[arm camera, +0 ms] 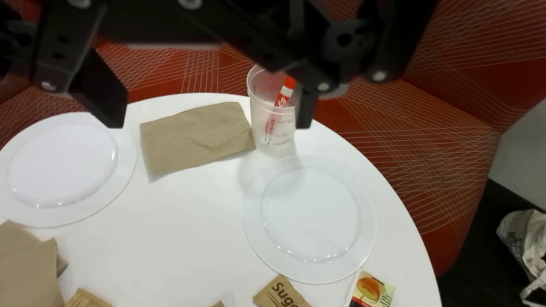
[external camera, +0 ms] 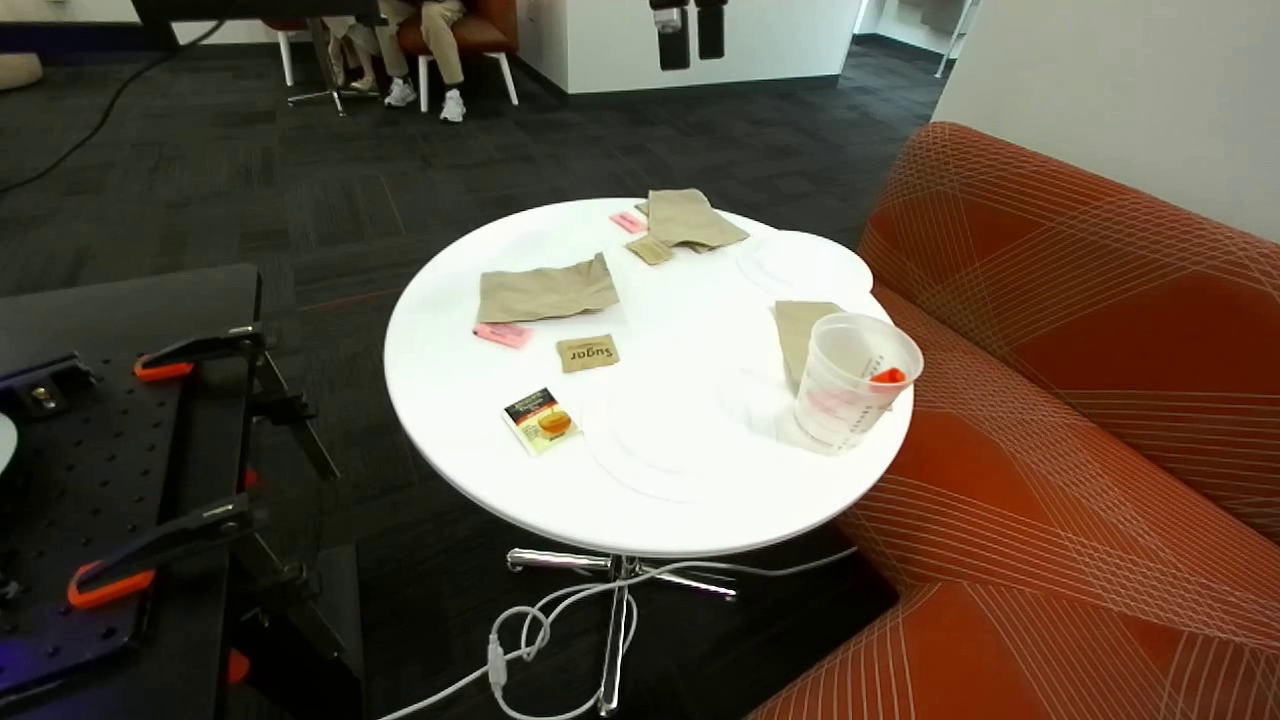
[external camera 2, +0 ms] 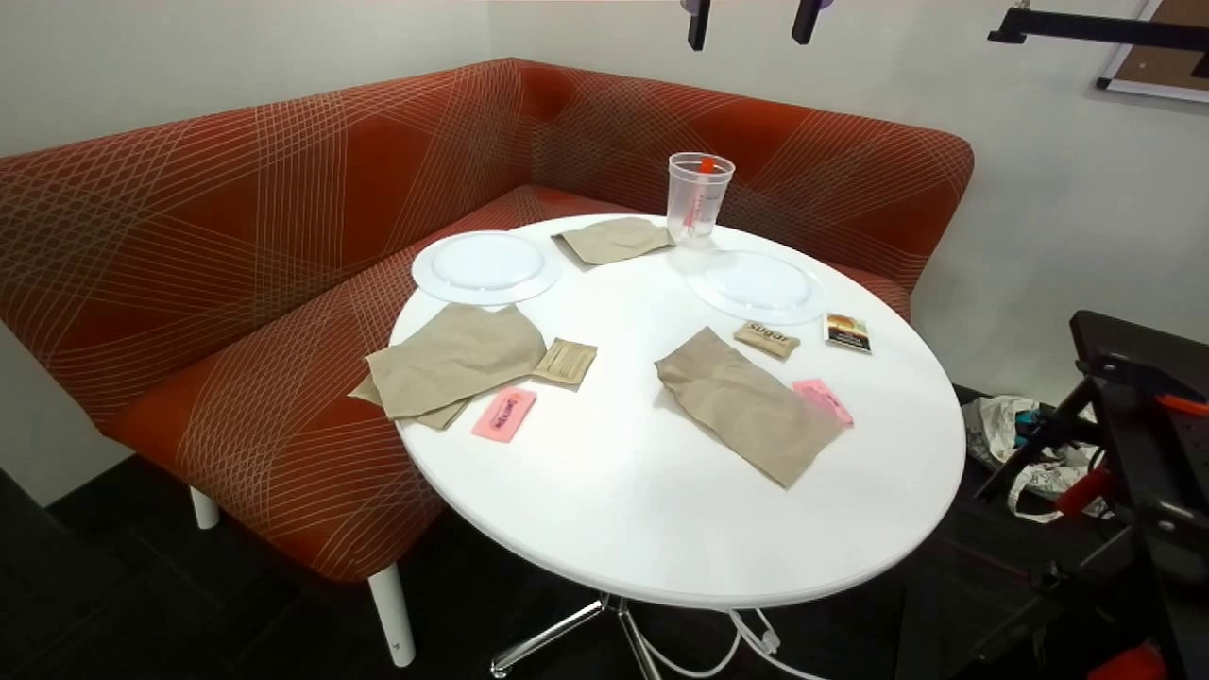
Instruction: Move the marker from the cup to the table
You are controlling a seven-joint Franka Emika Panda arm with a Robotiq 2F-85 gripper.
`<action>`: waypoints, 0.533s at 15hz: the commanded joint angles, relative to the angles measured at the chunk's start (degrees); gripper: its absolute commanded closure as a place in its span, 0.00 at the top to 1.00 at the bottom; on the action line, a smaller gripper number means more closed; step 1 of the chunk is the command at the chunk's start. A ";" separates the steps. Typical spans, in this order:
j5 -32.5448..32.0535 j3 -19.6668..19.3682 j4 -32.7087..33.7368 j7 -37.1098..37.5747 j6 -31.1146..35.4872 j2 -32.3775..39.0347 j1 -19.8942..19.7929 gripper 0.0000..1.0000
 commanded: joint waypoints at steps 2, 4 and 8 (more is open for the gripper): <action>-4.80 -4.09 3.36 14.37 -0.21 2.22 1.95 1.00; -7.57 -5.49 3.81 20.81 -0.68 2.68 2.19 1.00; -12.32 -7.27 4.41 29.81 -3.17 3.47 2.31 1.00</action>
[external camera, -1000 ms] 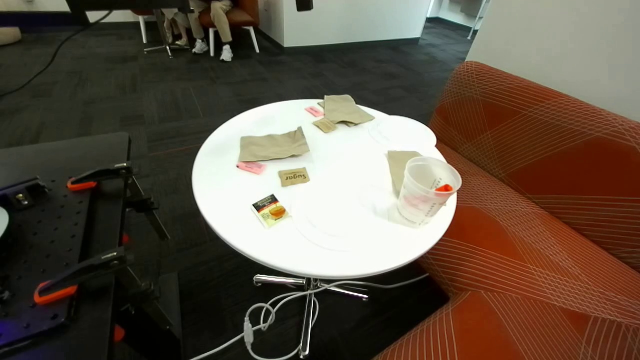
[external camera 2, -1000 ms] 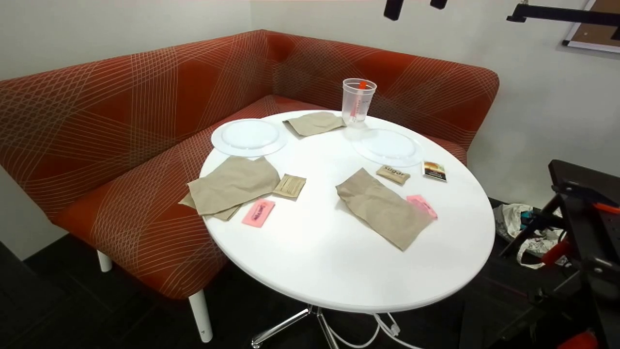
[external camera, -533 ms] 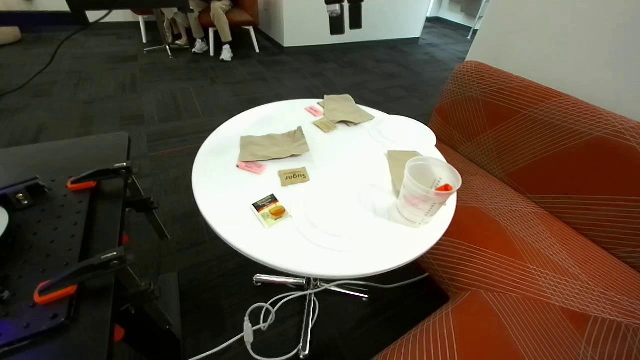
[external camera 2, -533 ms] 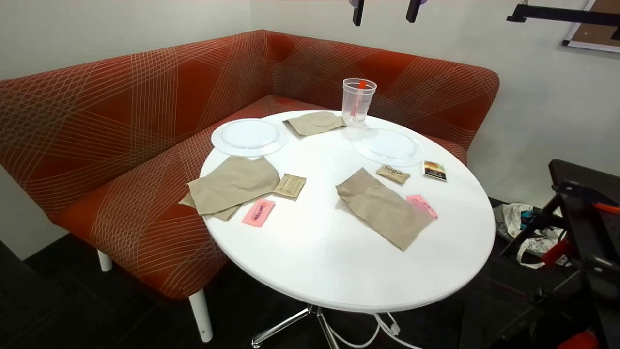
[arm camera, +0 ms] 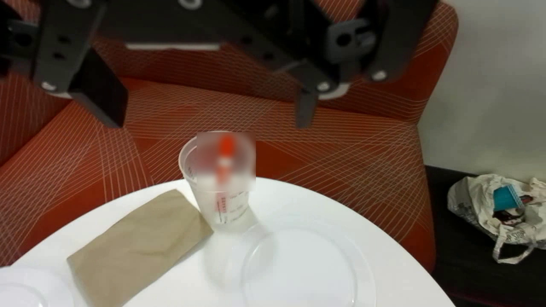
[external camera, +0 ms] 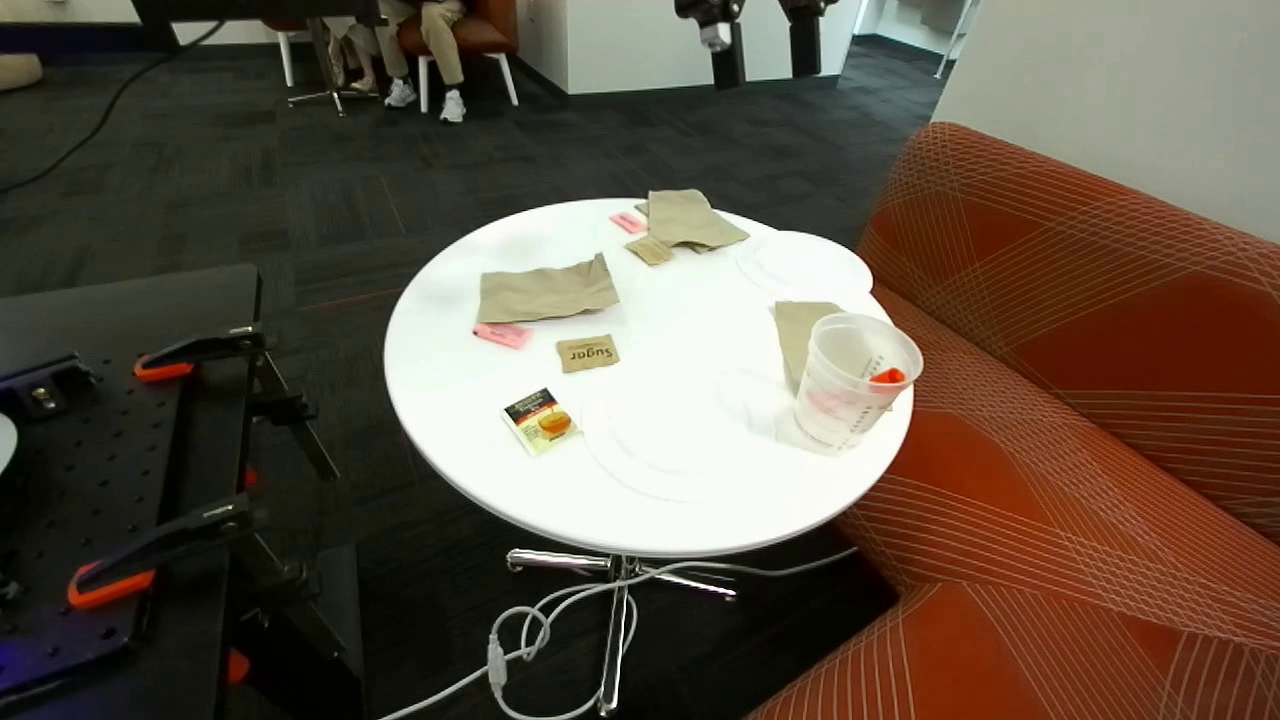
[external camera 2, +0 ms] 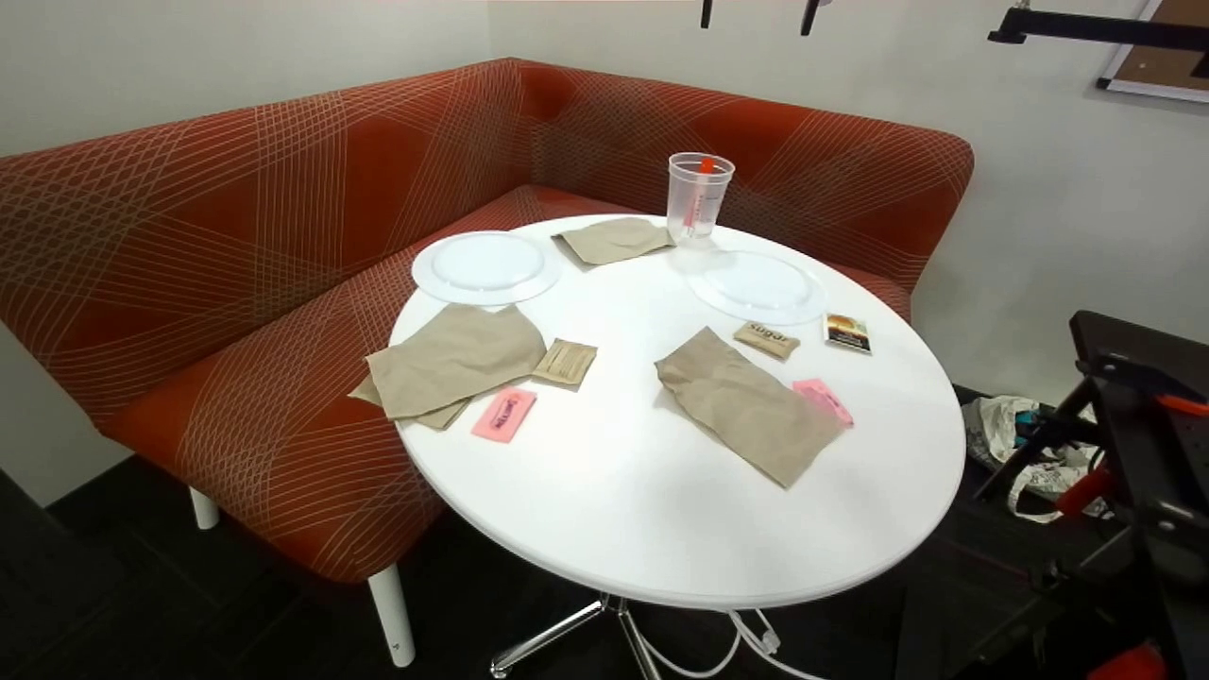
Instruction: Move the marker from the cup to the table
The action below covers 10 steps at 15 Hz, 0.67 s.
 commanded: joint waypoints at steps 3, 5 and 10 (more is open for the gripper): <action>-1.26 -1.01 0.23 3.05 -0.91 0.50 0.18 1.00; -1.27 -1.02 0.32 3.38 -1.02 0.55 0.21 1.00; -7.54 -2.36 4.15 16.16 -3.26 3.65 1.51 1.00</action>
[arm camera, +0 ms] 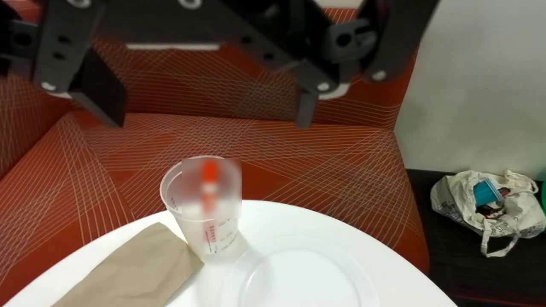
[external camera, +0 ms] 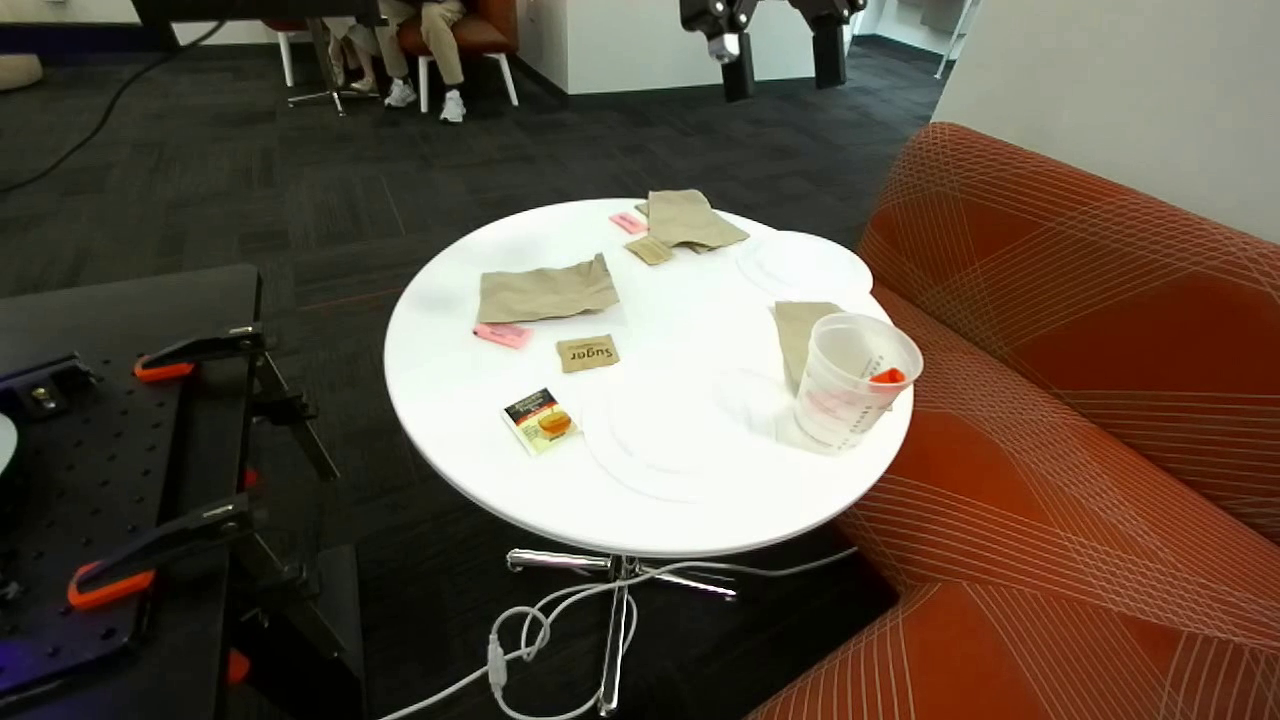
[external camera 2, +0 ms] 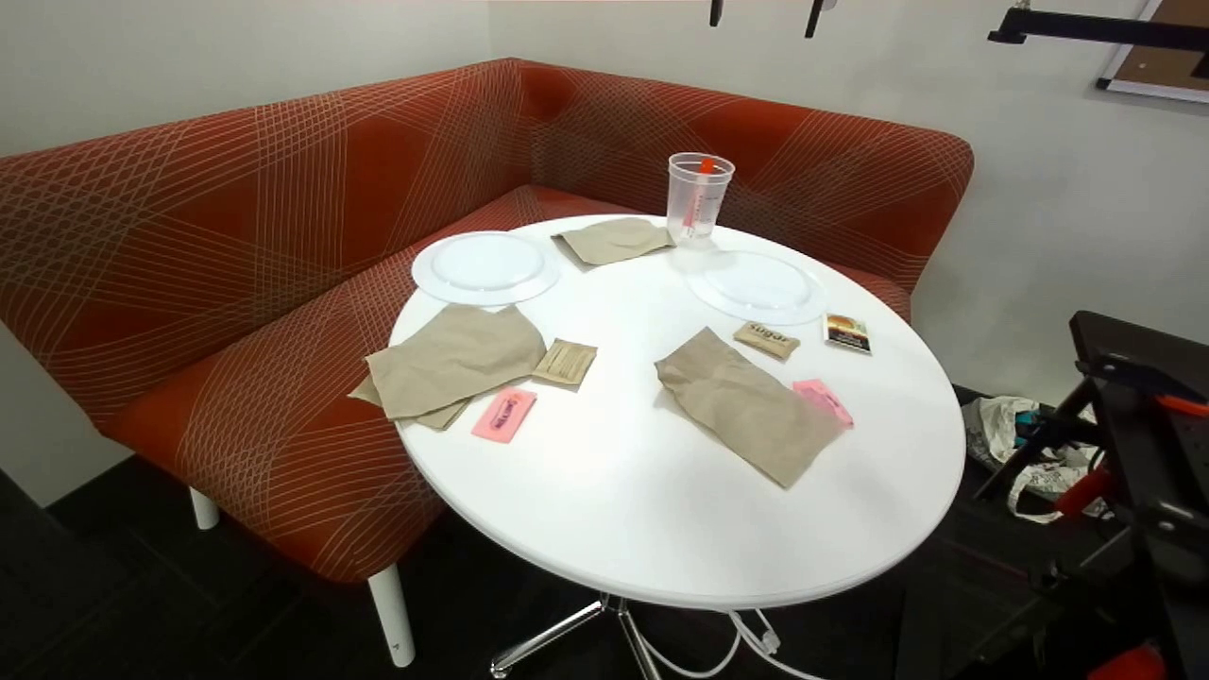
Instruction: Move the marker from the cup to the table
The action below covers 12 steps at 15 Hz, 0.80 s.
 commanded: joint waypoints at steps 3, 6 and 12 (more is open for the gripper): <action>-5.79 -1.86 6.77 12.23 -3.42 6.41 0.68 1.00; -4.35 -2.57 10.53 9.95 -4.06 10.81 -0.27 1.00; -0.05 -3.19 16.27 3.47 -1.98 17.51 -2.14 1.00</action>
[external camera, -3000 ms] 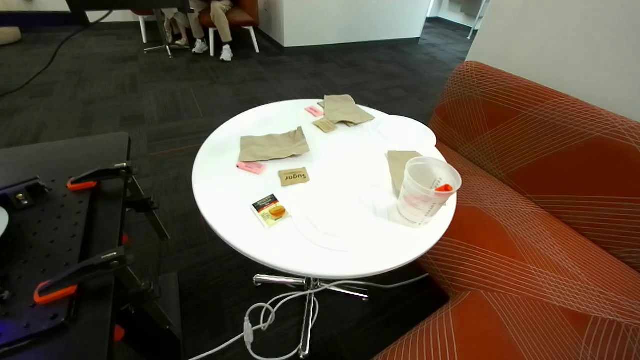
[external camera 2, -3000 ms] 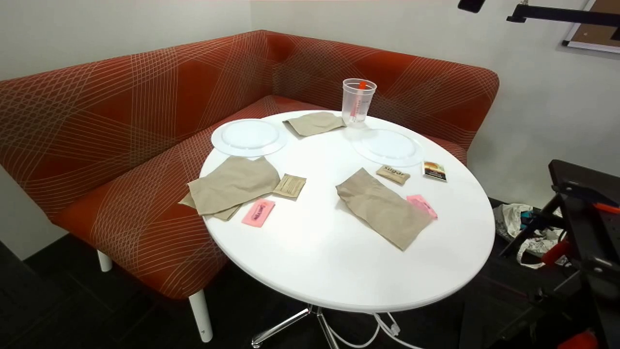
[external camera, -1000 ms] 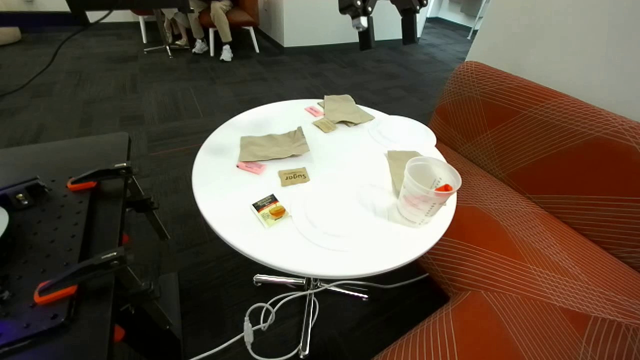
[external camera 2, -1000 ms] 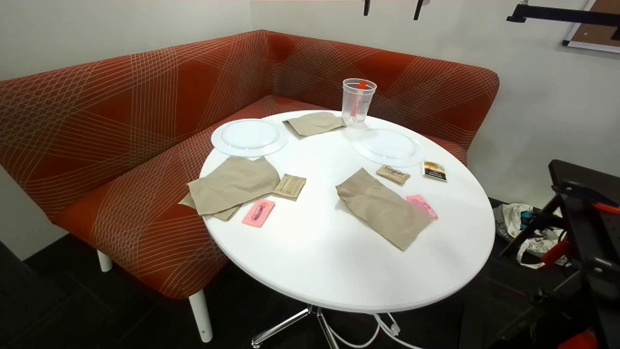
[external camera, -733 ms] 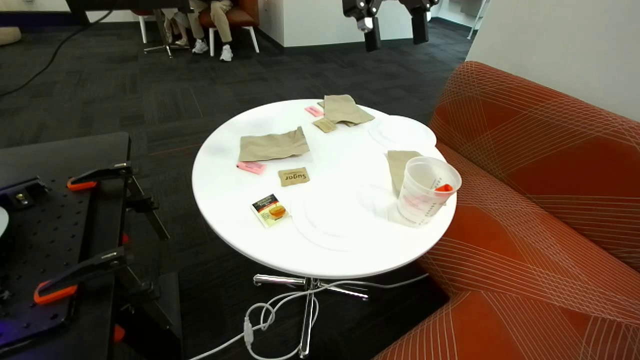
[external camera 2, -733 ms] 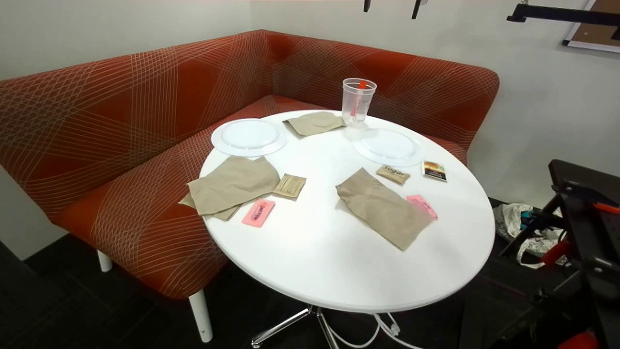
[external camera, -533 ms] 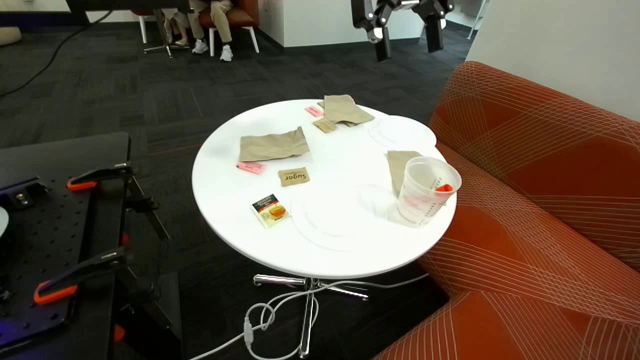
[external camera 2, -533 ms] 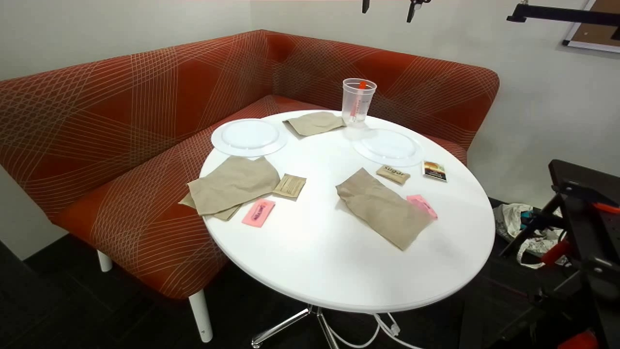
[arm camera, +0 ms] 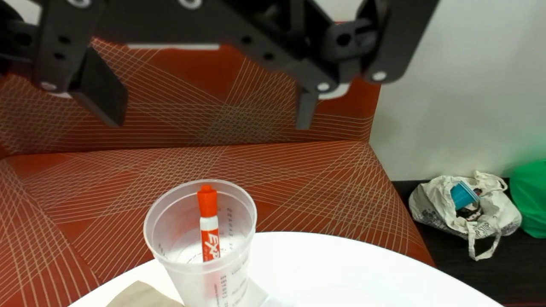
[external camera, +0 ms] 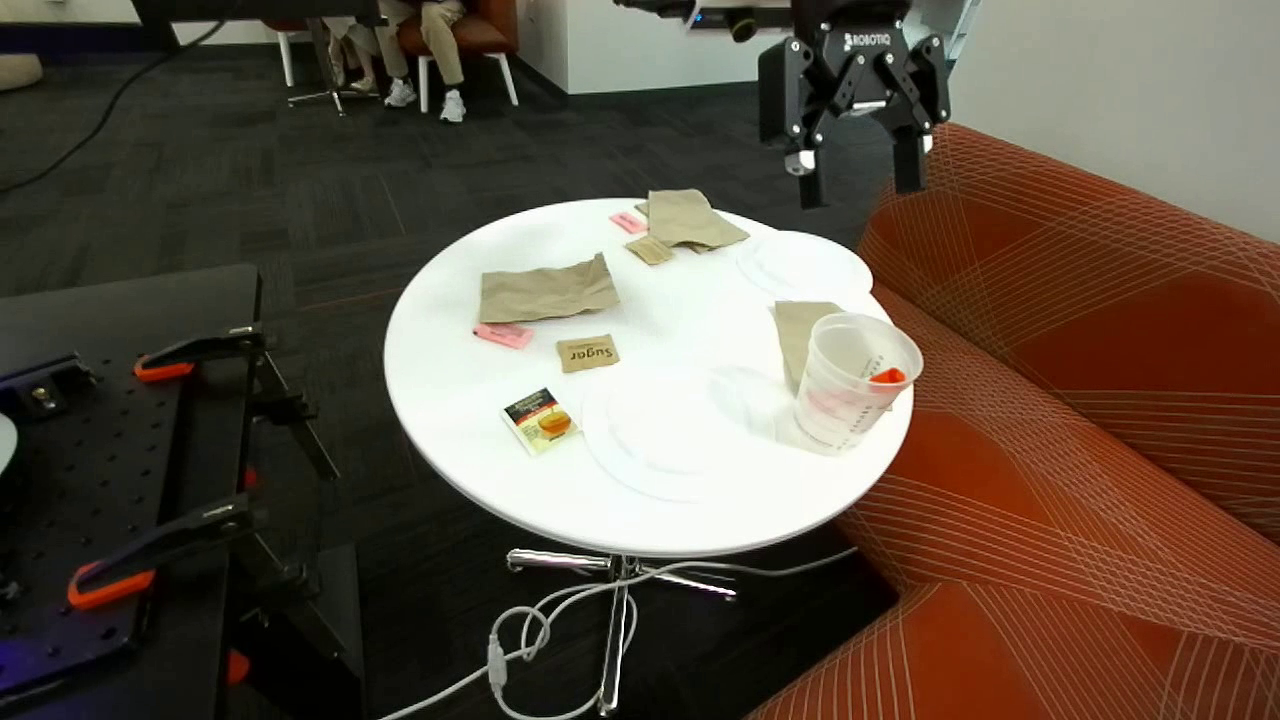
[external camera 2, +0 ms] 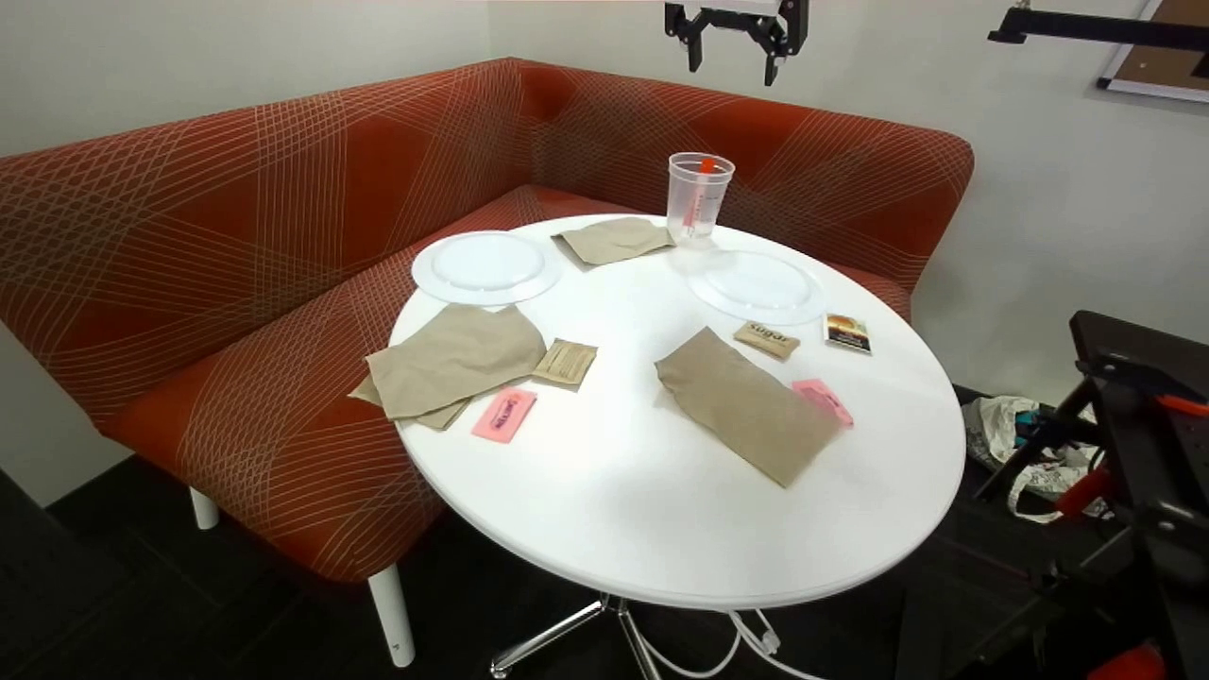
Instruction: Move the marker from the cup to the table
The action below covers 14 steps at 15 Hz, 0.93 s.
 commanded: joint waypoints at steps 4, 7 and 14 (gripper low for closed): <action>7.78 -0.86 4.40 -11.18 1.26 3.98 -1.97 1.00; 9.29 -1.75 3.36 -14.11 2.67 3.75 -2.57 1.00; 14.35 -3.10 1.06 -17.08 10.92 4.85 -3.97 1.00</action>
